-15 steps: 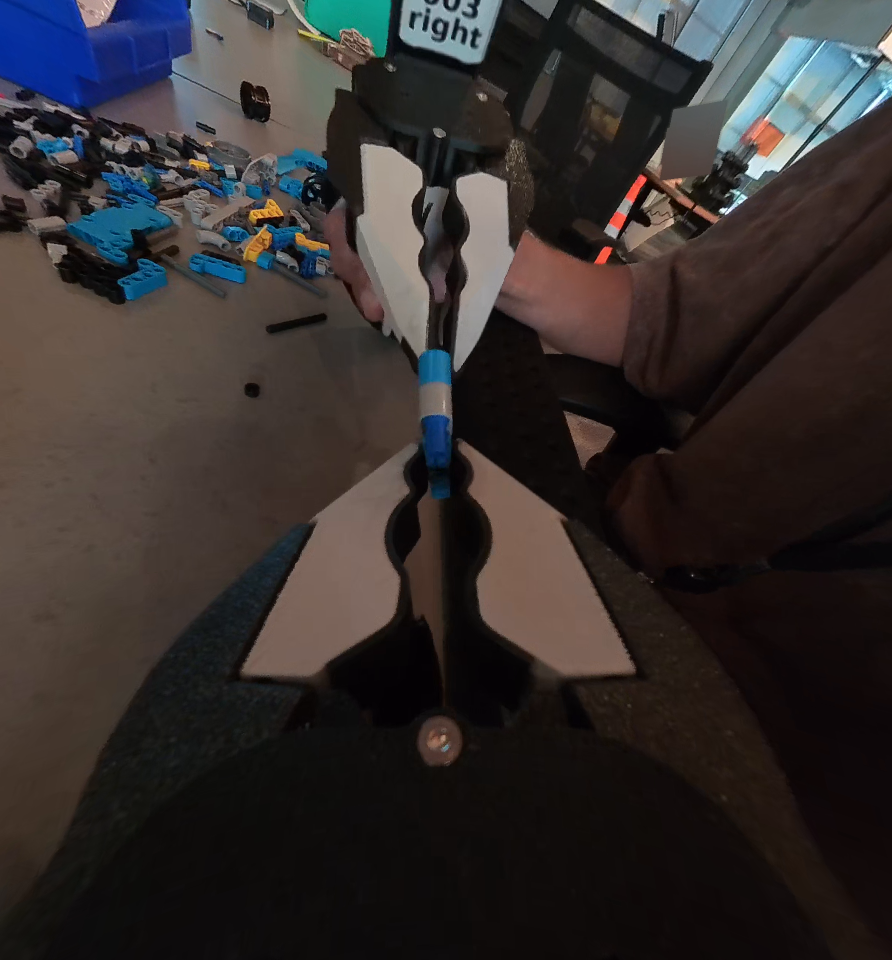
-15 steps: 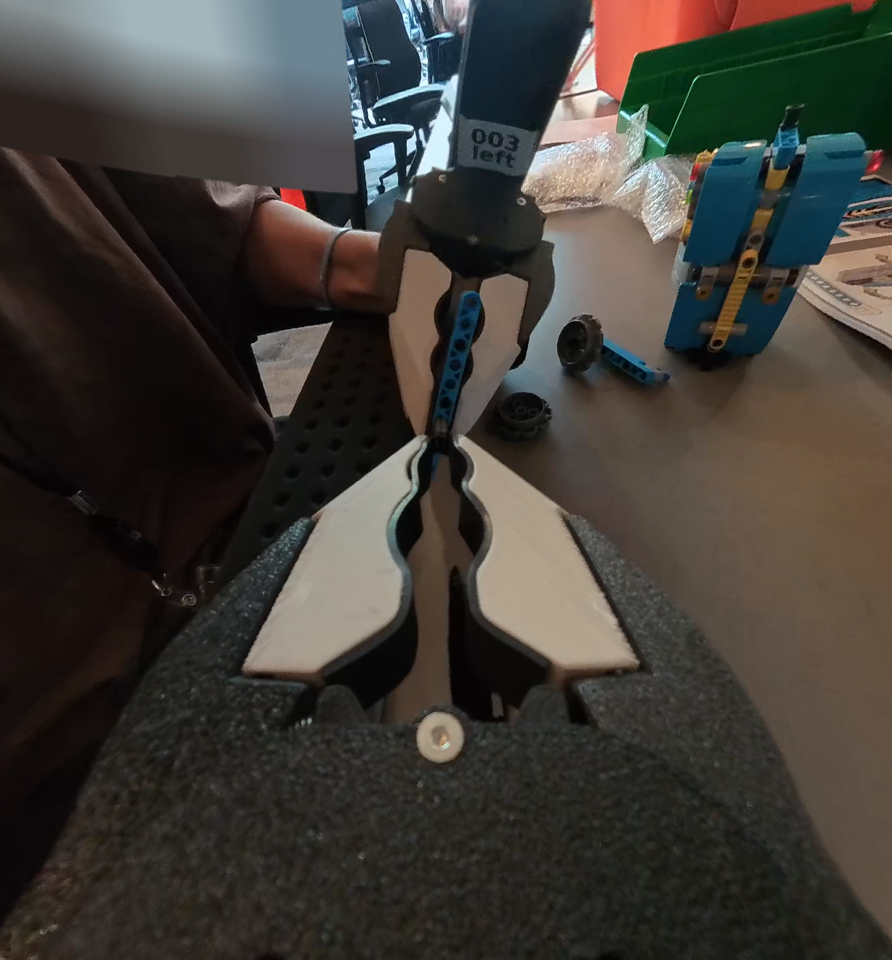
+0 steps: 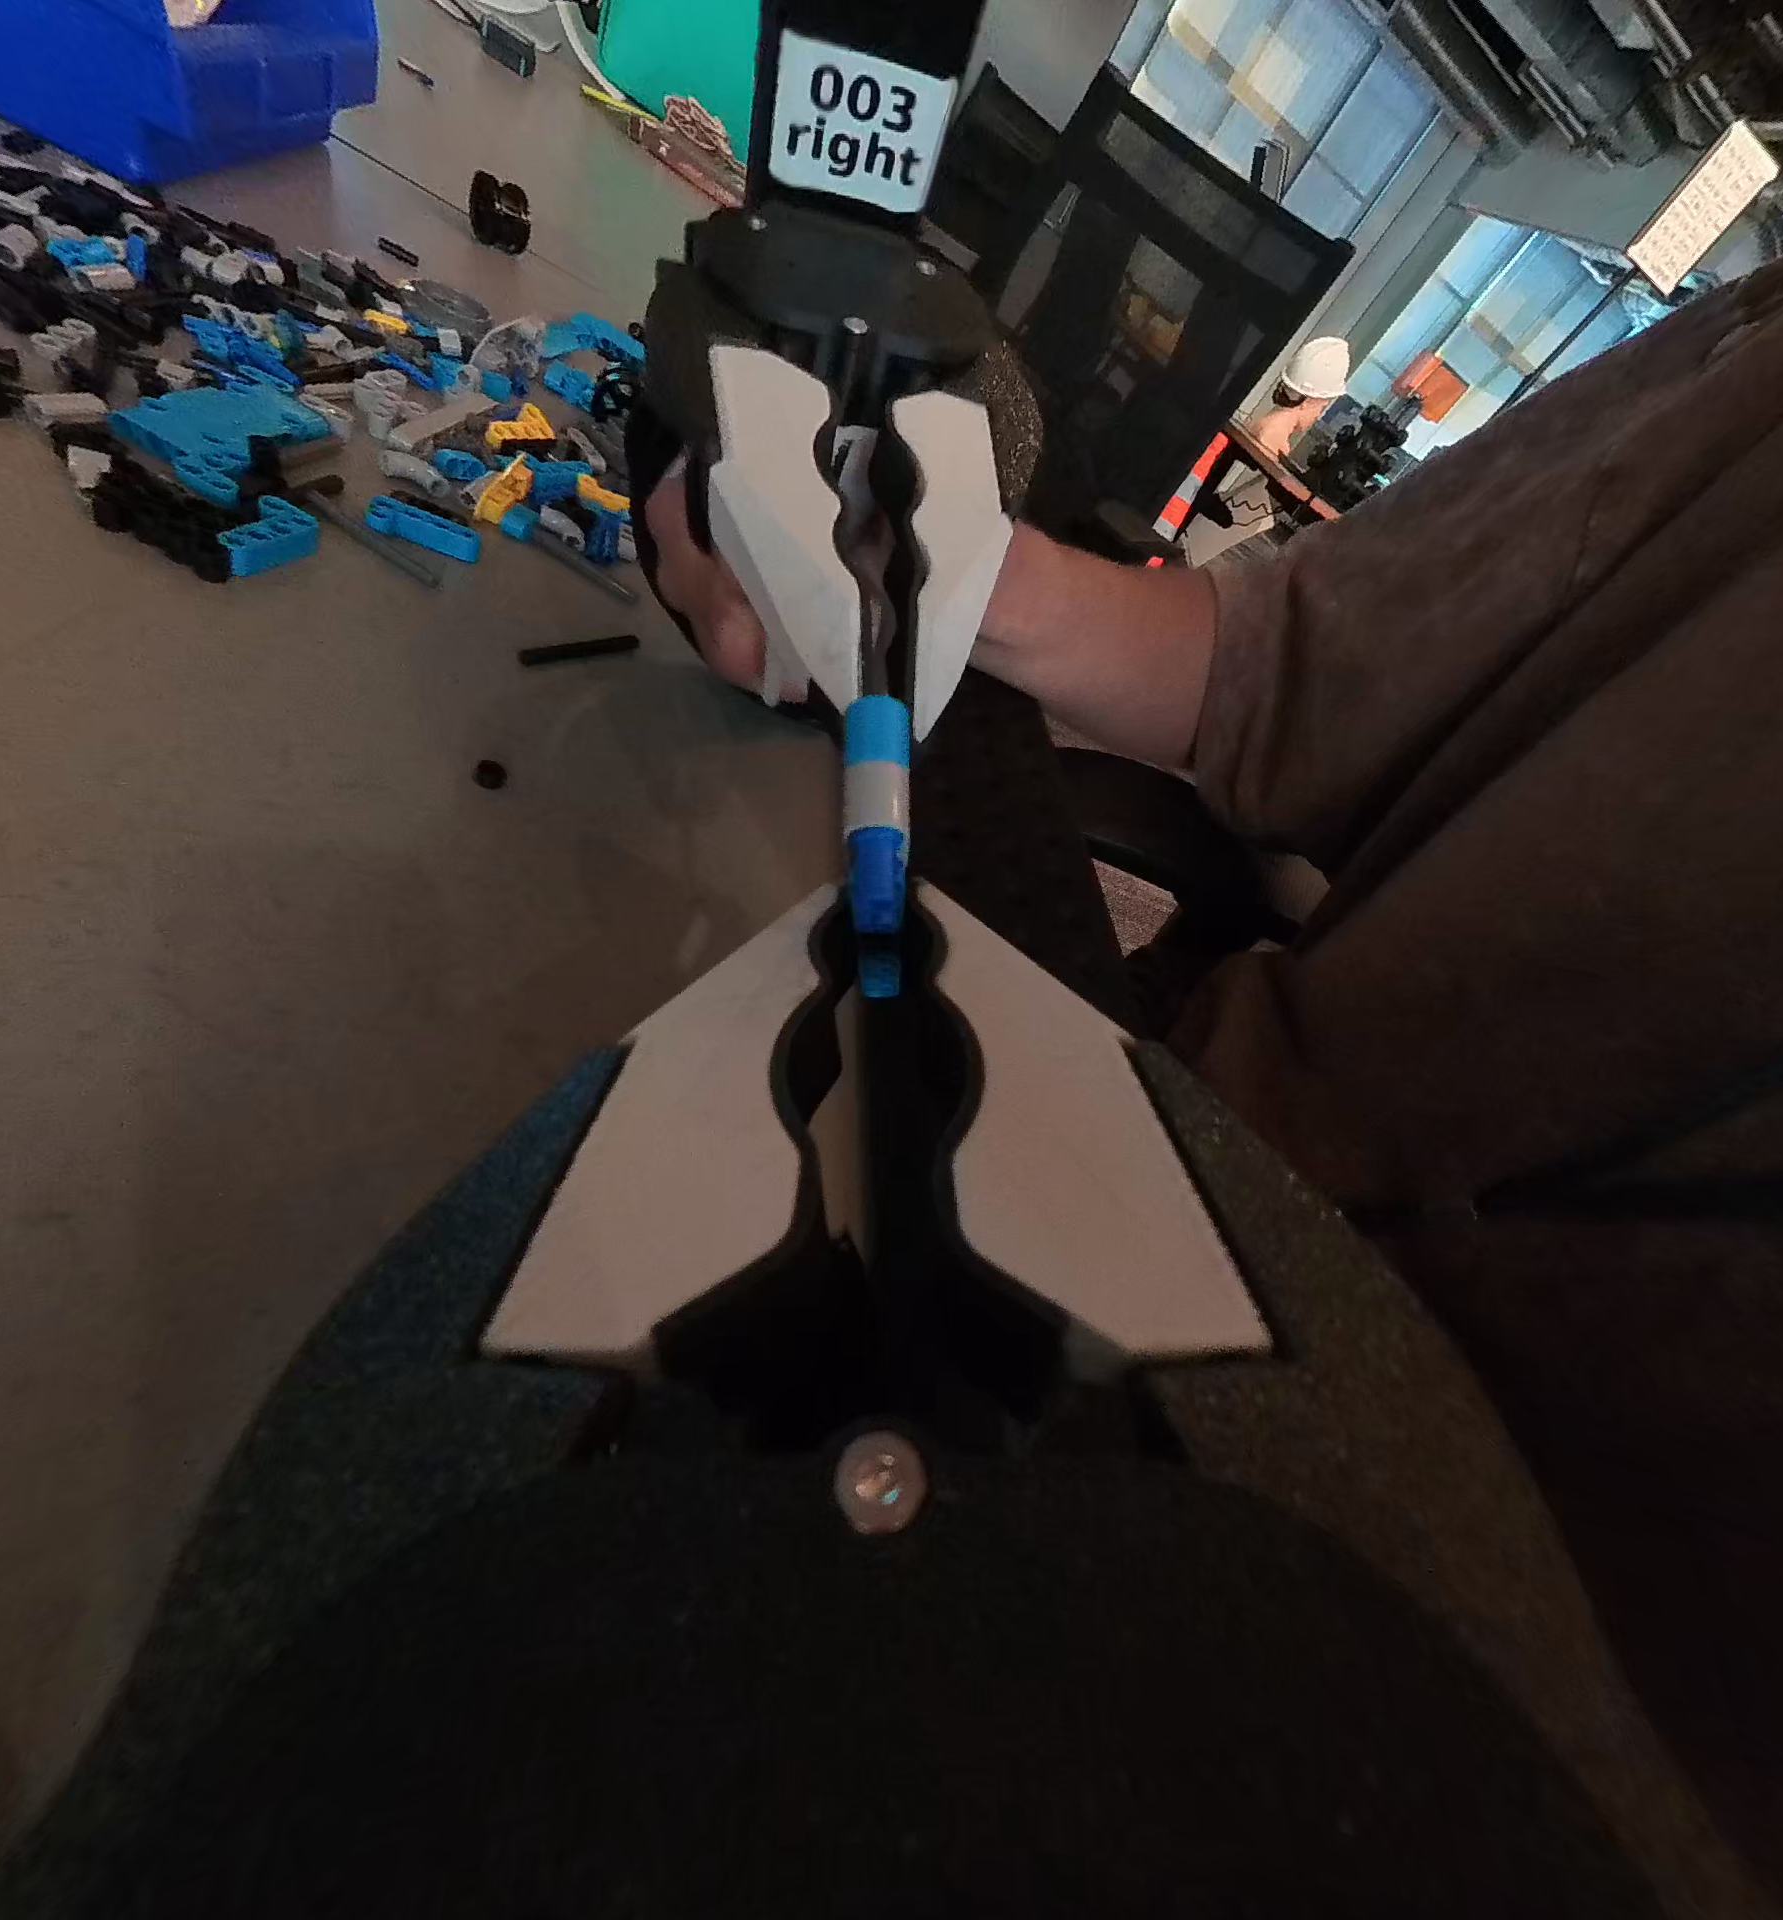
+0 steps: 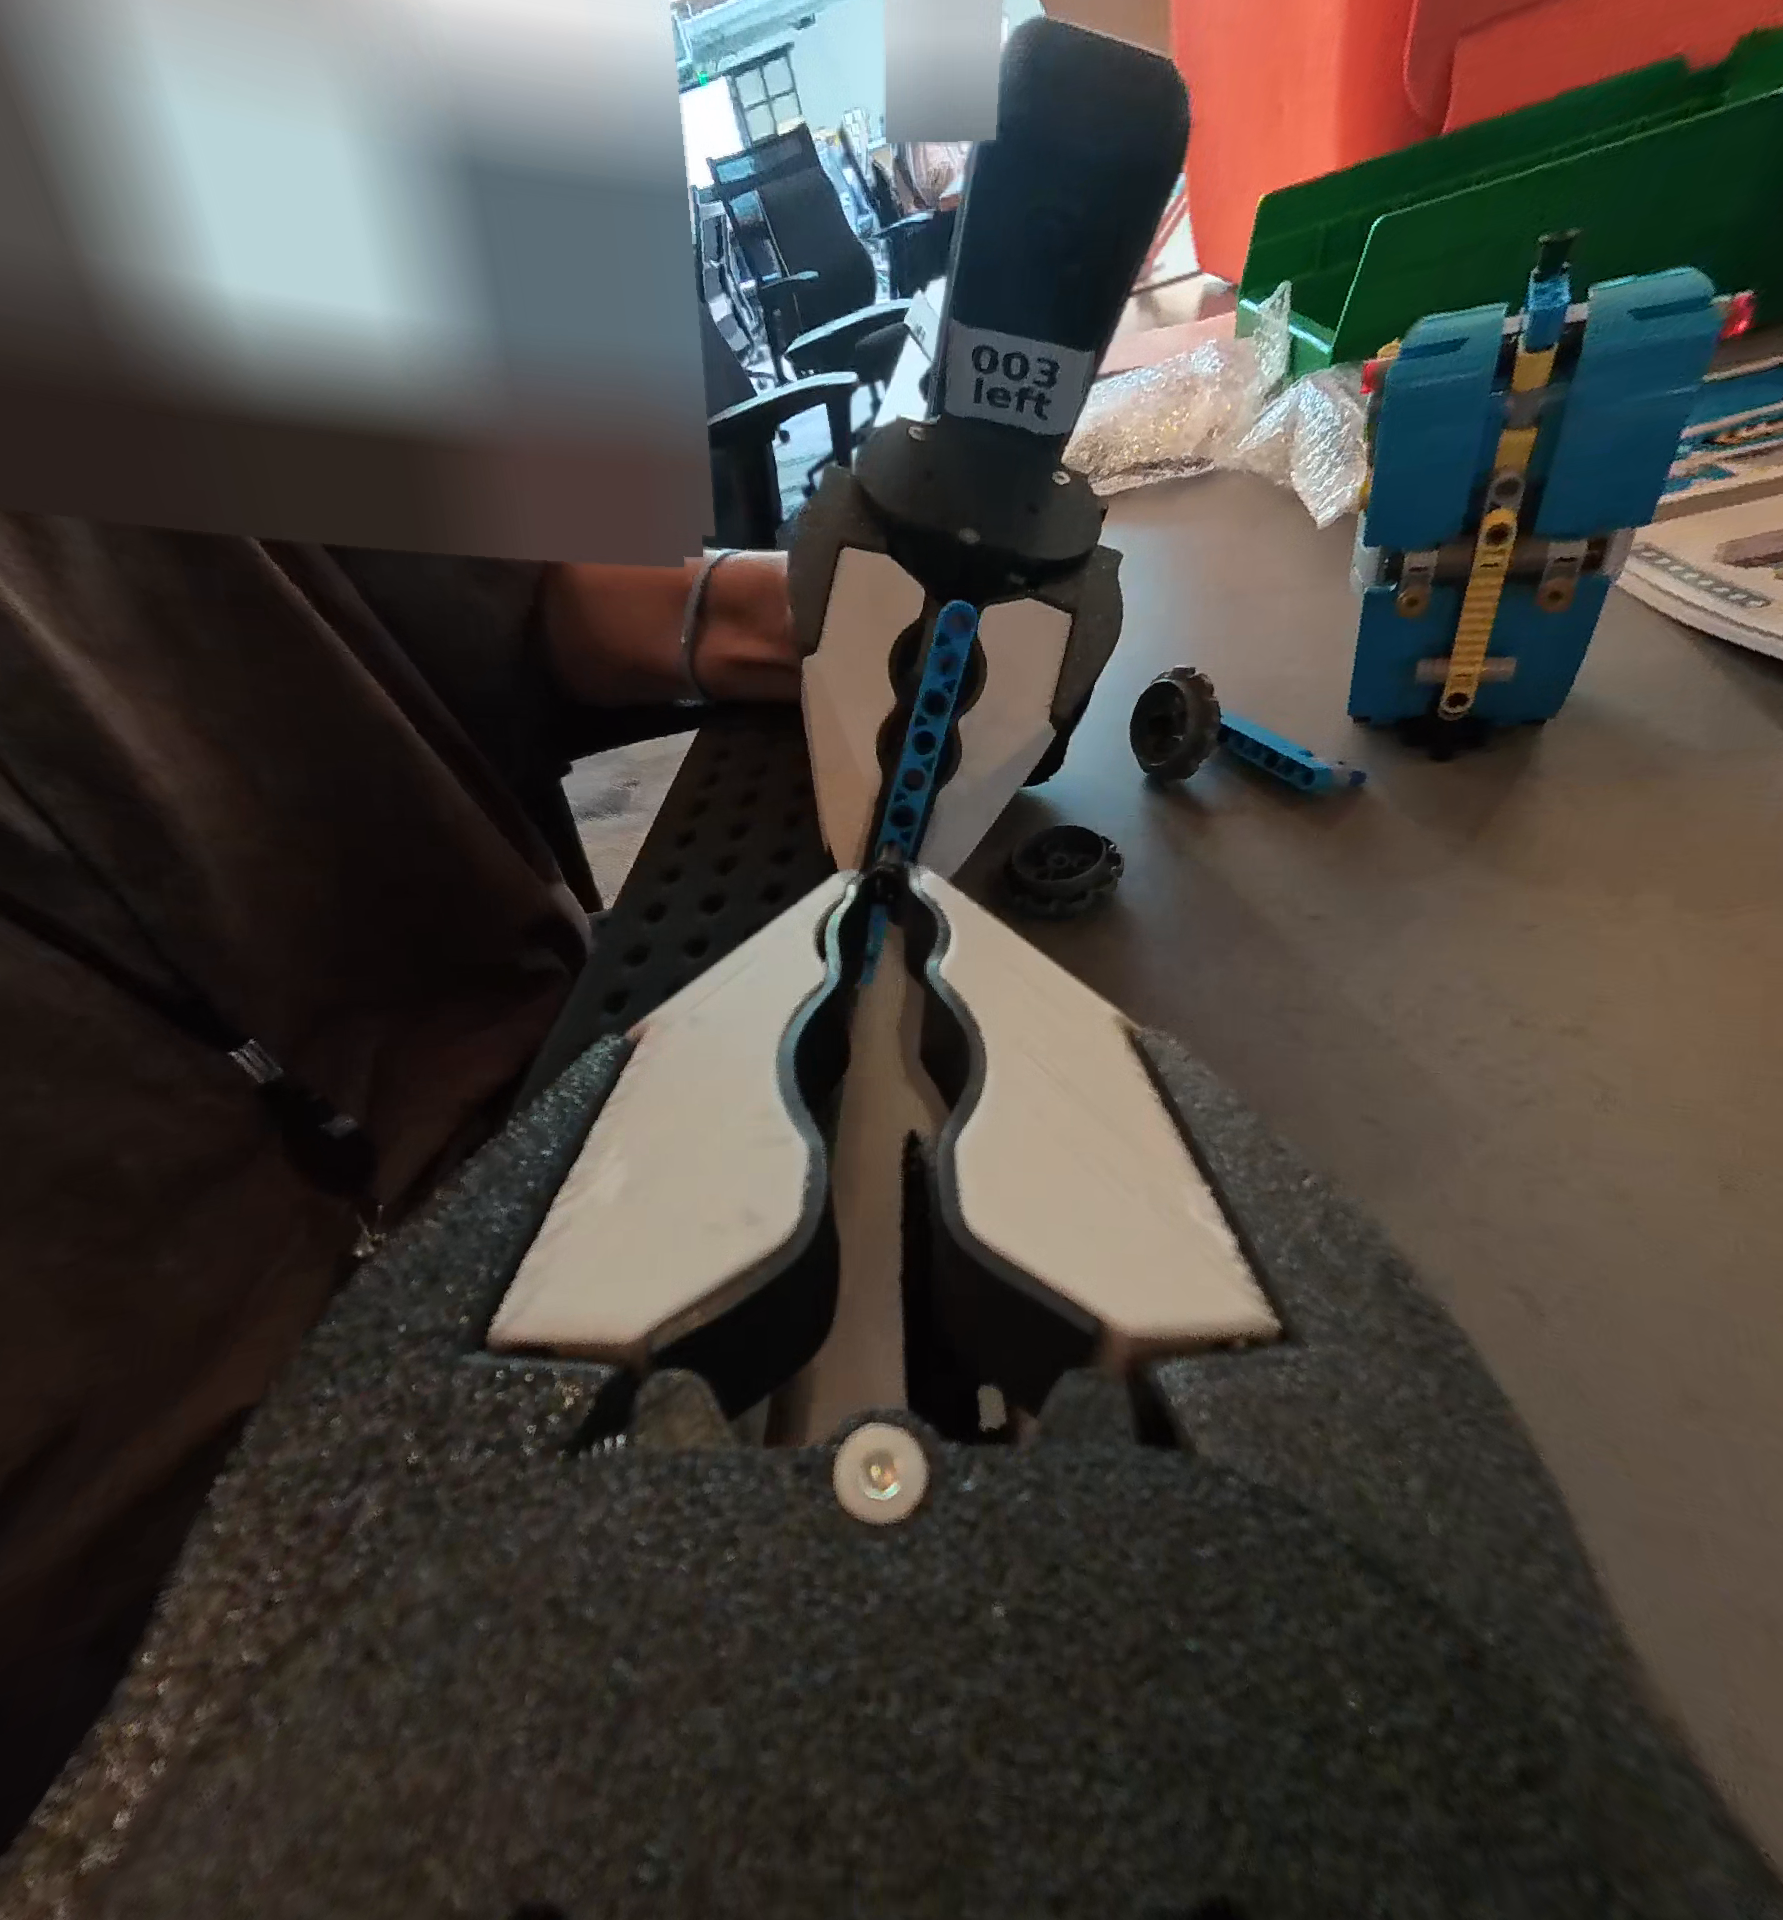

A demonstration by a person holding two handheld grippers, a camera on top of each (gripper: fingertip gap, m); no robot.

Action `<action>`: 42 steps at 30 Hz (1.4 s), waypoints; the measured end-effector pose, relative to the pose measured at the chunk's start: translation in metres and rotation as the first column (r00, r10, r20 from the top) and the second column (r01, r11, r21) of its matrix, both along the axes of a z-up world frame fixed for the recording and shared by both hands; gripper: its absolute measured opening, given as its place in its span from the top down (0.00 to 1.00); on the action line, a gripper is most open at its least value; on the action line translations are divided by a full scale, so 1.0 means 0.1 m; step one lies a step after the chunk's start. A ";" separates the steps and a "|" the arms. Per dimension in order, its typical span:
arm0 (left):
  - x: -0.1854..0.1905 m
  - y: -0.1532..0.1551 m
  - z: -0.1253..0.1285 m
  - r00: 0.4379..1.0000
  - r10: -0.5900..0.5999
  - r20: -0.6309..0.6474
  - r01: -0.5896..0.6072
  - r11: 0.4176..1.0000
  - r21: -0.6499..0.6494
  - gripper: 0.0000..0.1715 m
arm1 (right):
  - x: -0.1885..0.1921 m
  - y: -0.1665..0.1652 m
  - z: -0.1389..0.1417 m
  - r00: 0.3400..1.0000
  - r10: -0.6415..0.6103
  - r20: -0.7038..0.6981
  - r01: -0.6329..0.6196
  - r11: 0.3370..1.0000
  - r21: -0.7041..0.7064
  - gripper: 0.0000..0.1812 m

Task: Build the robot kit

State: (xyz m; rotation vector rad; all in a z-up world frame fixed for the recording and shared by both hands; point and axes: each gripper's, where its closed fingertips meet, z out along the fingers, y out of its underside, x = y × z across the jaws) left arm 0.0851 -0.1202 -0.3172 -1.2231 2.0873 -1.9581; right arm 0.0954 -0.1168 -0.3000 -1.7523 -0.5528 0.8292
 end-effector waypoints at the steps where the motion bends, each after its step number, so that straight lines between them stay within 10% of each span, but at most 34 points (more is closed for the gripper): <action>1: 0.01 0.00 -0.01 1.000 0.005 -0.001 -0.005 1.000 0.004 0.96 | 0.01 0.00 0.00 1.000 0.000 -0.022 -0.001 1.000 -0.018 0.97; 42: 0.12 0.05 -0.11 0.989 0.123 0.080 -0.136 0.972 0.191 0.96 | 0.12 0.07 -0.09 0.996 -0.074 0.048 0.075 0.997 -0.019 0.97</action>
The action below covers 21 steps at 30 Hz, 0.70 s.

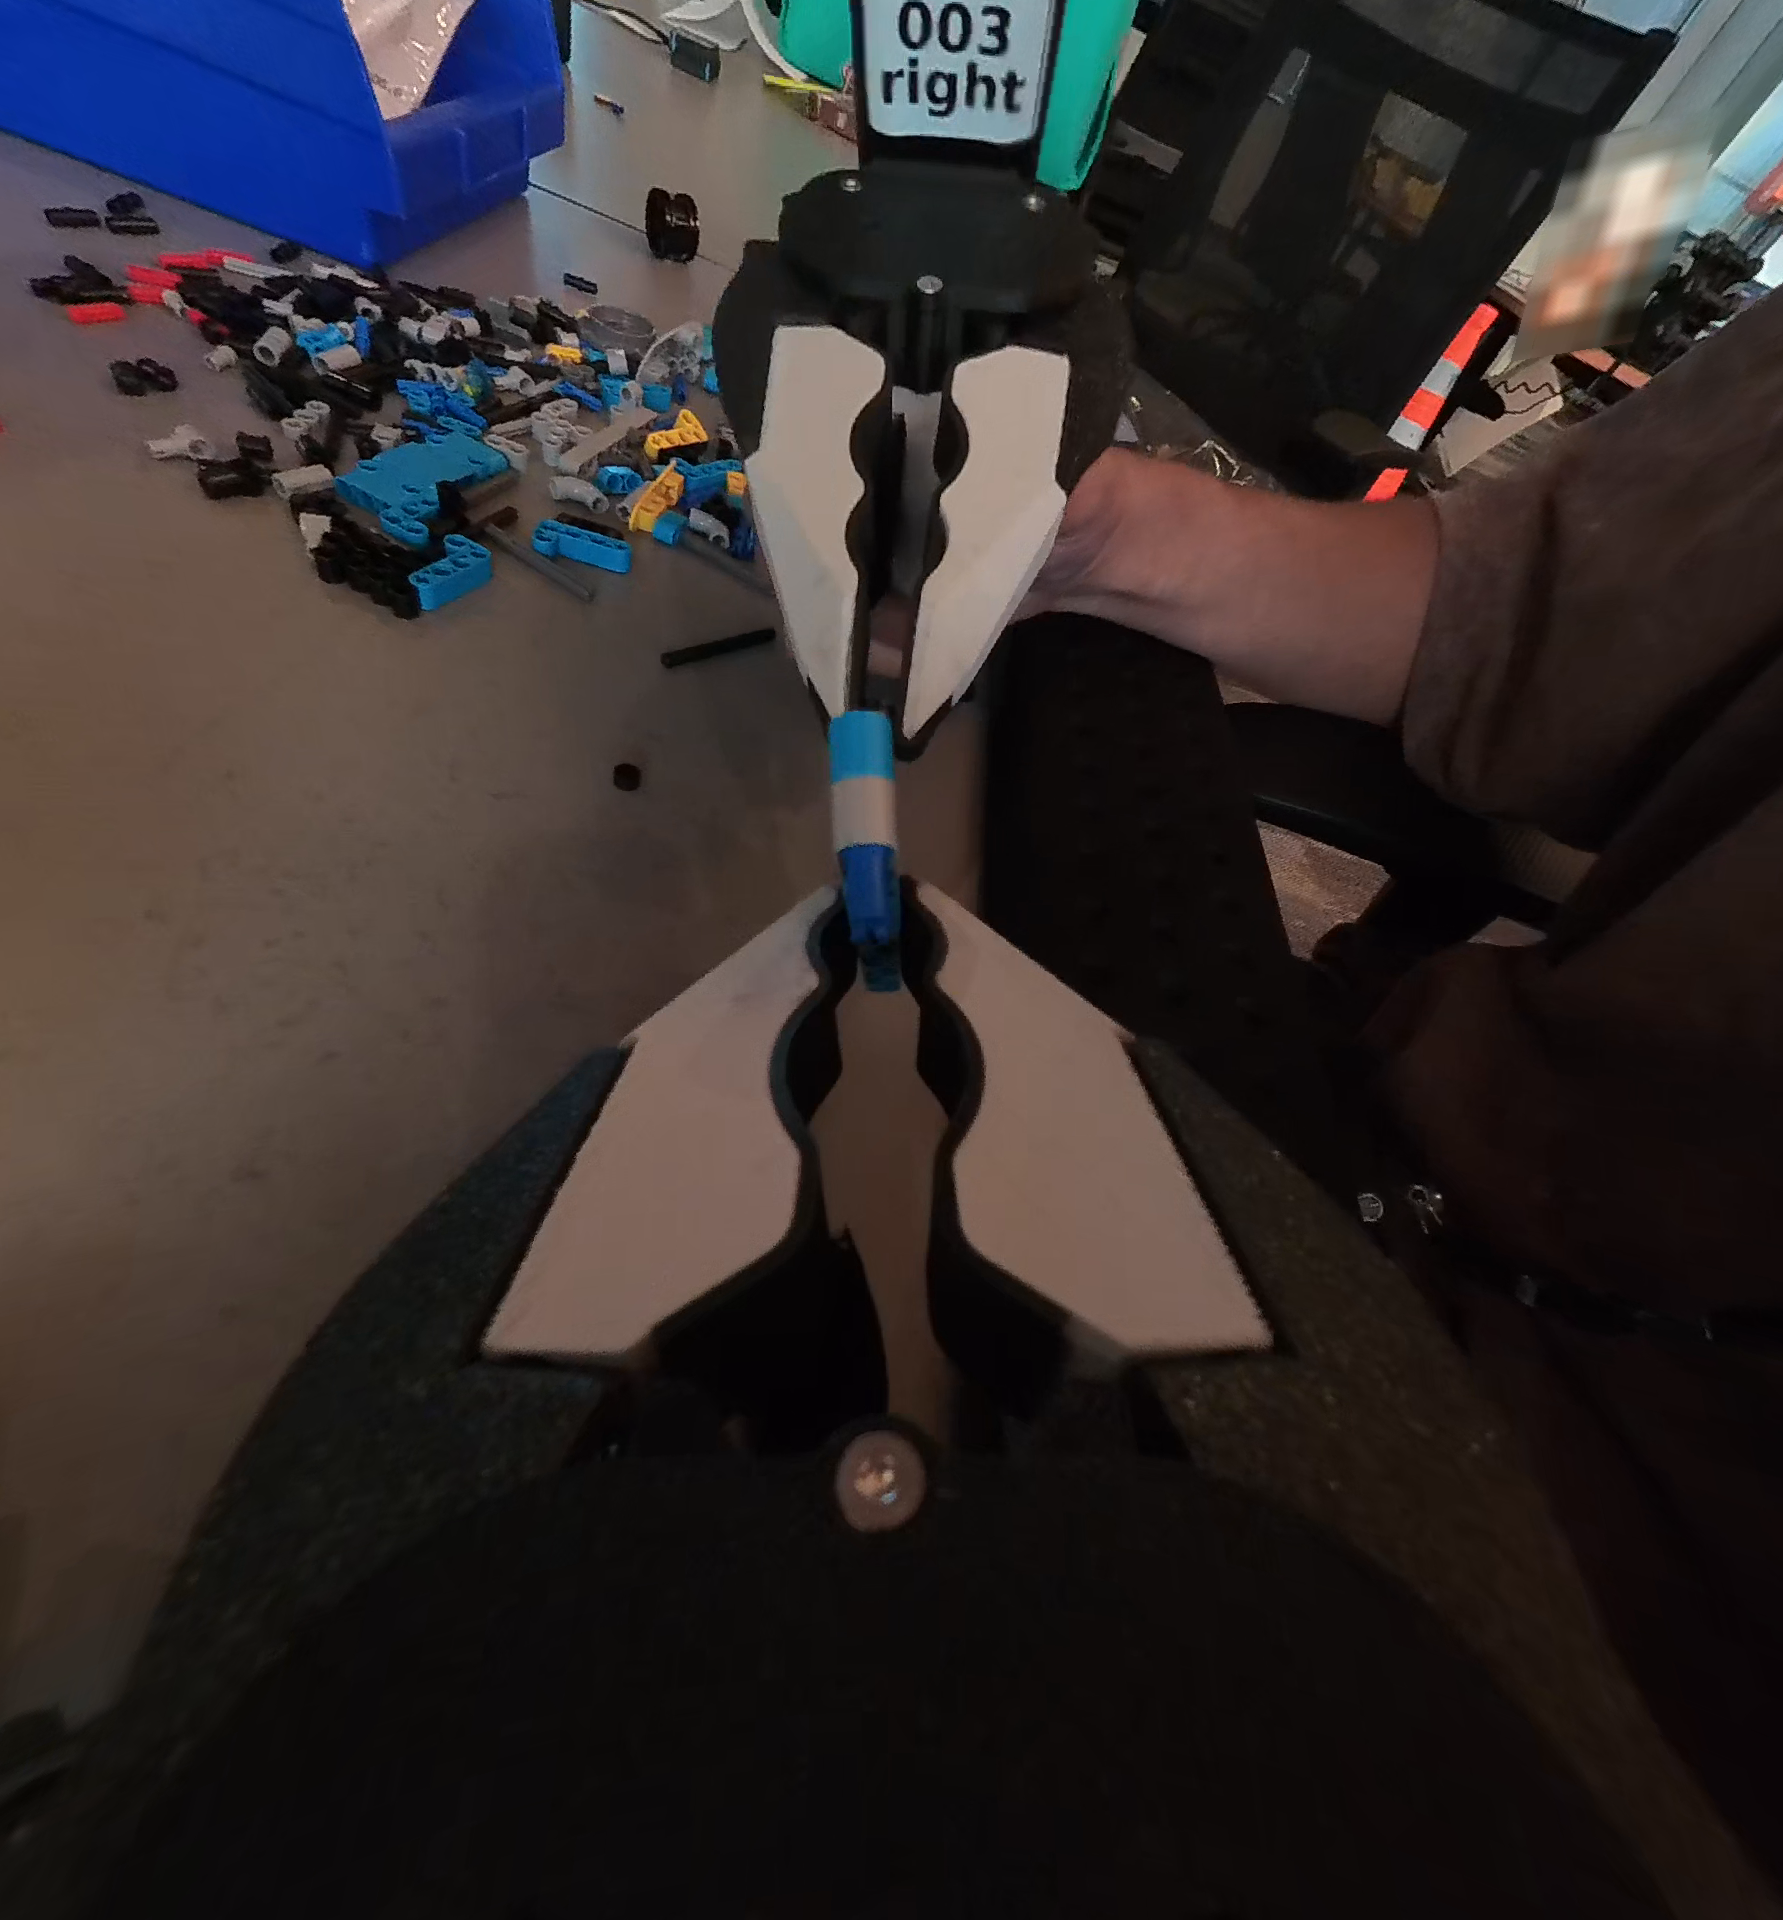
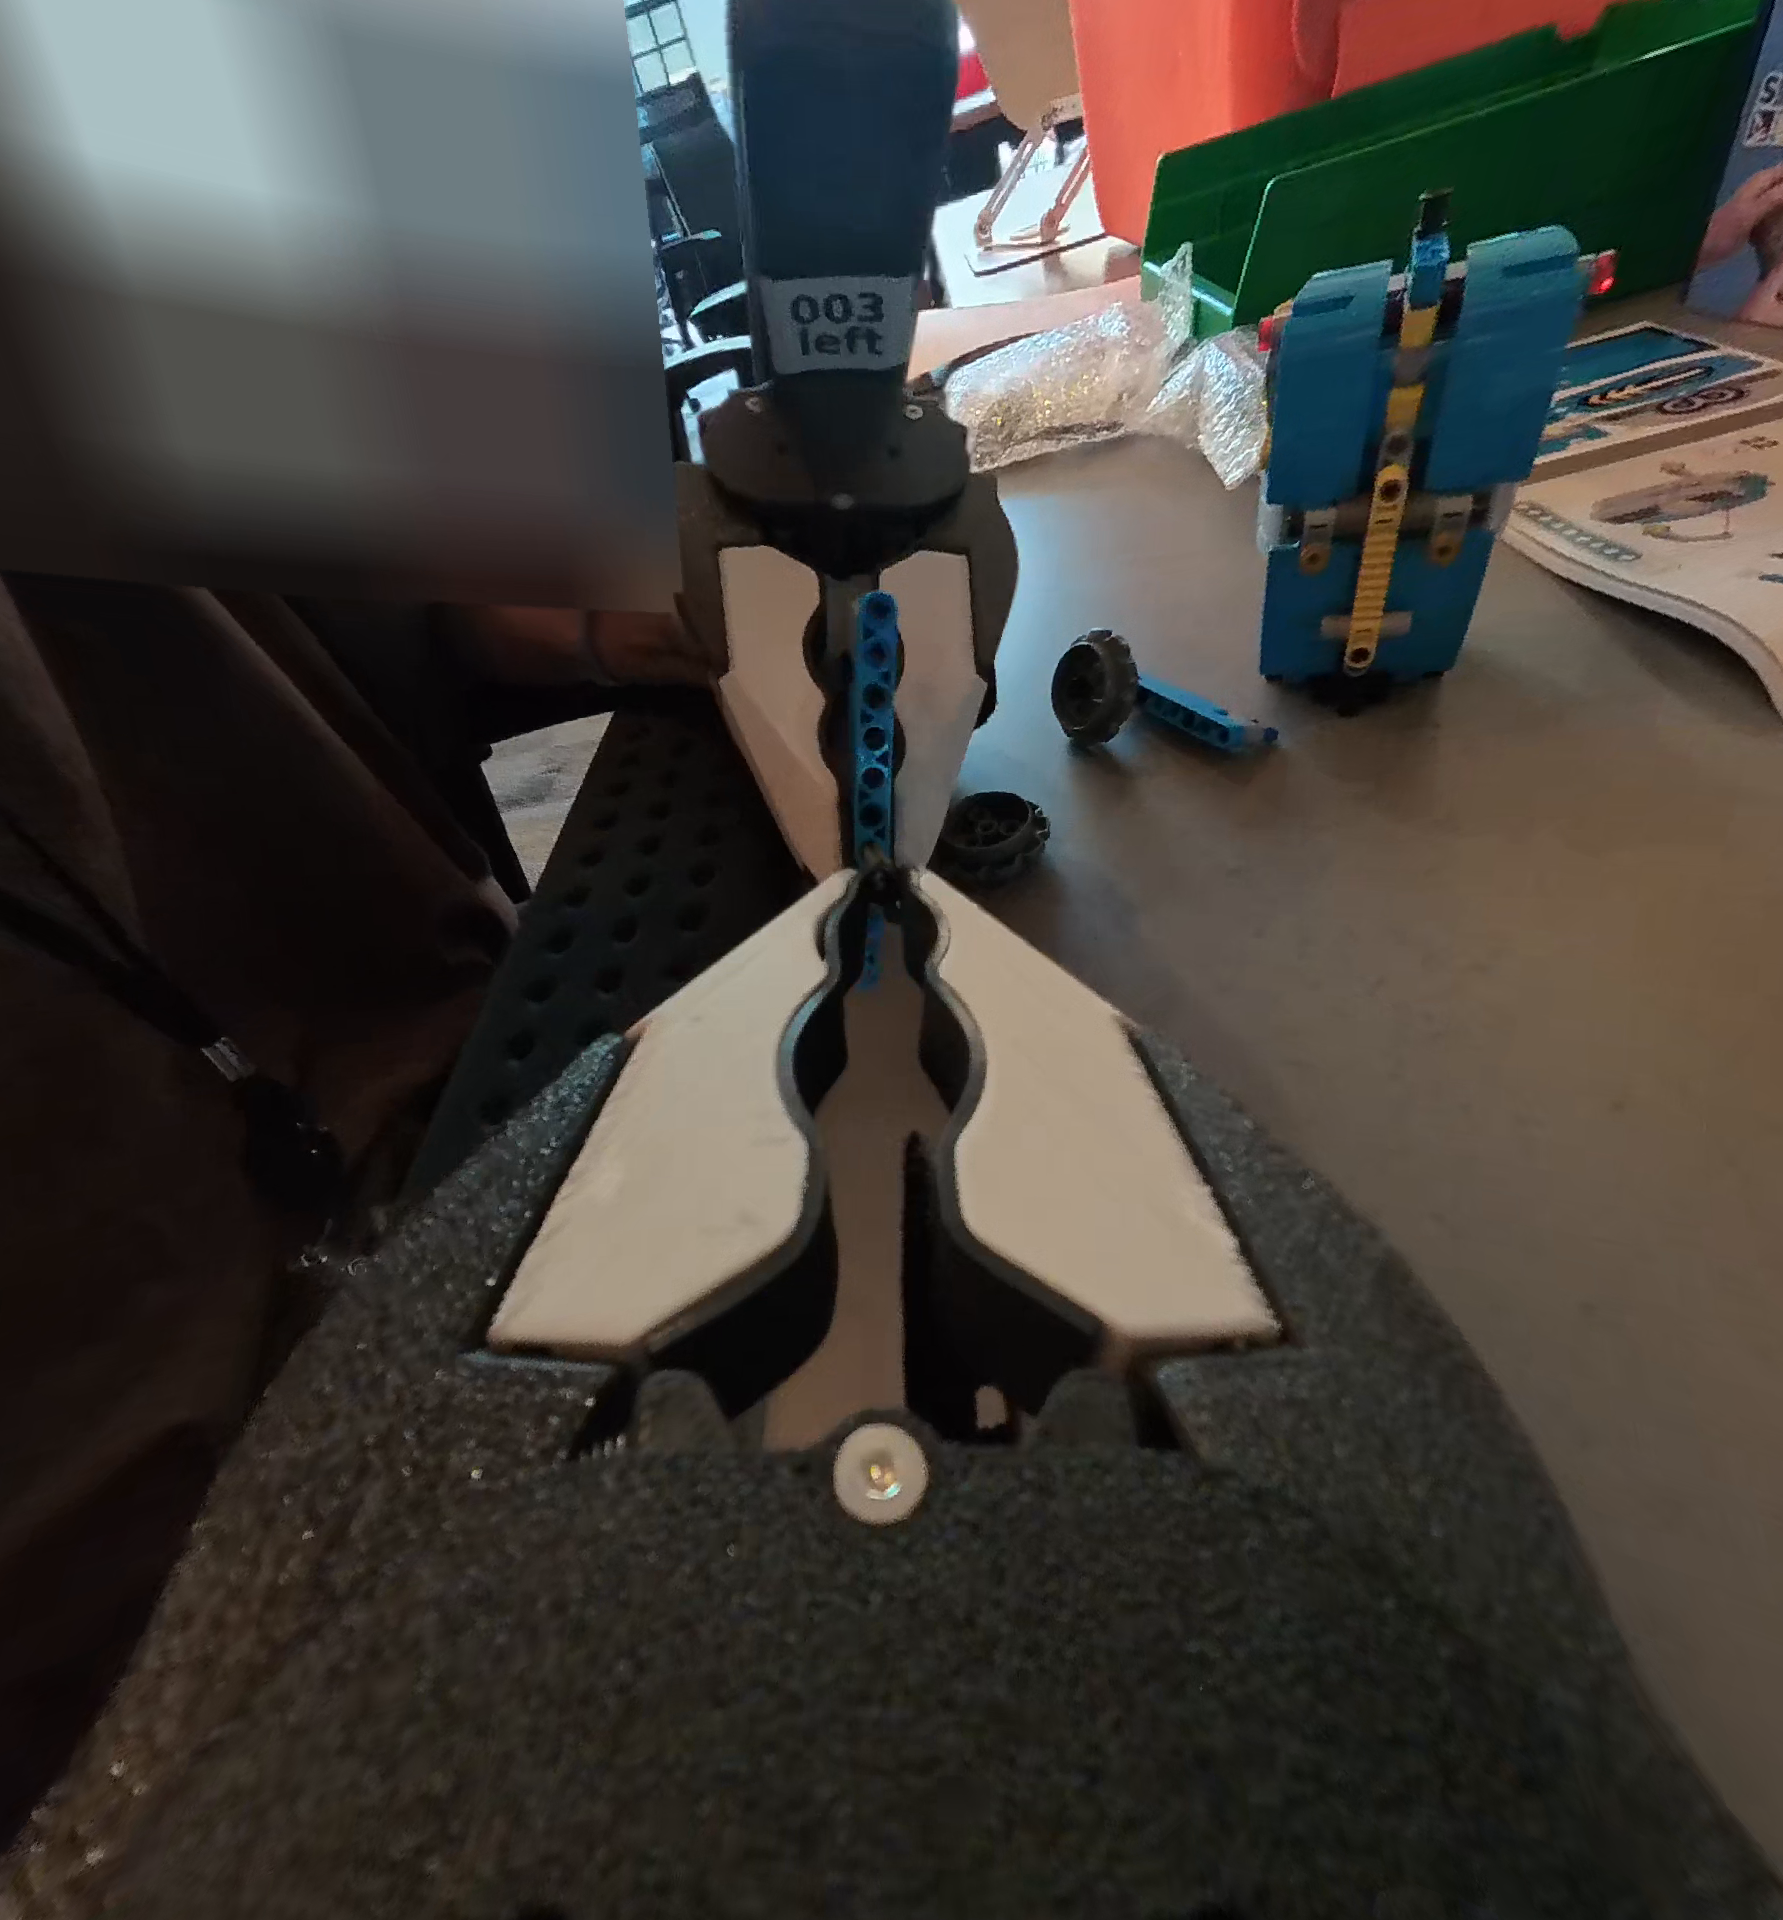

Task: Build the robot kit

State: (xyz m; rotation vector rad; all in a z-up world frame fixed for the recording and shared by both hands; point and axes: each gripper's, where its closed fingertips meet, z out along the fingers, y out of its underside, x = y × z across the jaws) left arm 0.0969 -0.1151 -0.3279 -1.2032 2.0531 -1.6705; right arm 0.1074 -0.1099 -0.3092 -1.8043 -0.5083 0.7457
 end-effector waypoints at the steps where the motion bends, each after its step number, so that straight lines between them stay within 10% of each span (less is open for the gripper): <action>1: 0.00 0.00 0.00 1.000 0.000 0.003 0.000 1.000 0.006 0.96 | 0.00 0.00 0.00 1.000 0.006 -0.002 -0.006 1.000 -0.007 0.97; 21: 0.01 0.00 -0.01 1.000 0.001 -0.004 -0.001 1.000 0.010 0.96 | 0.01 -0.01 -0.01 0.999 0.006 -0.041 -0.008 0.999 -0.048 0.97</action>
